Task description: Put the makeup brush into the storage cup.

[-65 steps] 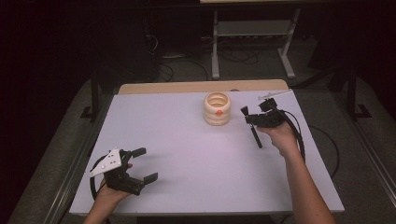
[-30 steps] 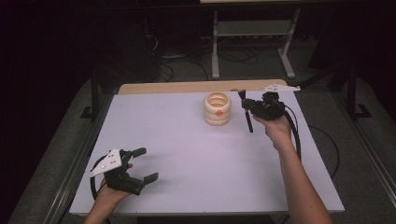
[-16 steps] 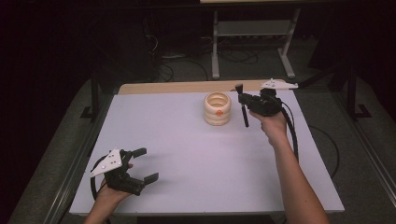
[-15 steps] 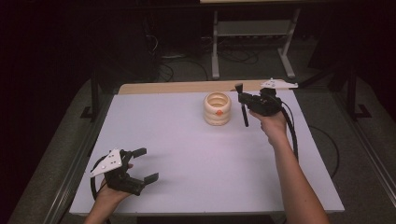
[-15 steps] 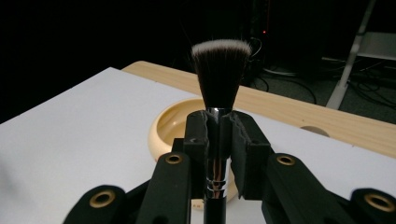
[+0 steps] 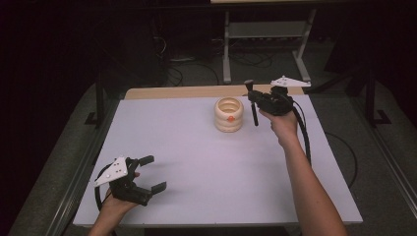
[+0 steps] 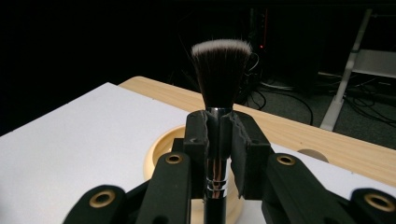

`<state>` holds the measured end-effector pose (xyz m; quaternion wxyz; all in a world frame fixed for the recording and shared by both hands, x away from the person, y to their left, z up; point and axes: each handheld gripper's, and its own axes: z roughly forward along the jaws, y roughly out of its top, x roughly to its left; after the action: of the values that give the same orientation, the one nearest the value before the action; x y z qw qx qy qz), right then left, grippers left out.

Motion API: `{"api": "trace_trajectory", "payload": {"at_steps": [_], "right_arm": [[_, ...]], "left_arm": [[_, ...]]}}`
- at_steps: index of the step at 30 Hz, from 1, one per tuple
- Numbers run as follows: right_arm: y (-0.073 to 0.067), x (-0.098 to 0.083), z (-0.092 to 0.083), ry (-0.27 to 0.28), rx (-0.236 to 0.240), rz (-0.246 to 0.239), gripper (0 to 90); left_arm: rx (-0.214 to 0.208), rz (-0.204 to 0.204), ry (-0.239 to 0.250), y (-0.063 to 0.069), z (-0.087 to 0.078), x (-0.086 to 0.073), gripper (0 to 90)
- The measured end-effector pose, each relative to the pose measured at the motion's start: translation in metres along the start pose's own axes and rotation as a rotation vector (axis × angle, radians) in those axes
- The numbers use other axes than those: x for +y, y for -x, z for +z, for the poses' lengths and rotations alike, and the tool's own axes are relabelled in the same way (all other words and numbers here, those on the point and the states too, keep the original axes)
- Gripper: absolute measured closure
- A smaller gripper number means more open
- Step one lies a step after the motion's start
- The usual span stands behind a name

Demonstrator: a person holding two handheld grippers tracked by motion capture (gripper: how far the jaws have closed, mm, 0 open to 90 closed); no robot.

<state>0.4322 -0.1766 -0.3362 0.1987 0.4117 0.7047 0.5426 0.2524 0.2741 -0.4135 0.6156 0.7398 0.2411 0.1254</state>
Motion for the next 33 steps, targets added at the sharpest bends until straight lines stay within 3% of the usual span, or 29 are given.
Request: {"api": "trace_trajectory", "payload": {"at_steps": [5, 17, 28, 33], "right_arm": [[0.0, 0.007, 0.005, 0.037, 0.0, 0.011, 76.4], [-0.006, 0.02, 0.019, 0.064, 0.013, 0.005, 76.3], [-0.008, 0.02, 0.03, 0.086, 0.02, 0.035, 76.3], [-0.006, 0.021, 0.034, 0.101, 0.013, 0.028, 76.4]], "left_arm": [[-0.001, 0.006, -0.002, -0.001, 0.0, 0.0, 0.0], [-0.003, 0.002, 0.006, 0.0, 0.0, 0.0, 0.0], [-0.002, 0.014, -0.006, 0.001, 0.0, 0.0, 0.0], [-0.007, 0.012, -0.005, 0.001, 0.001, 0.0, 0.0]]}}
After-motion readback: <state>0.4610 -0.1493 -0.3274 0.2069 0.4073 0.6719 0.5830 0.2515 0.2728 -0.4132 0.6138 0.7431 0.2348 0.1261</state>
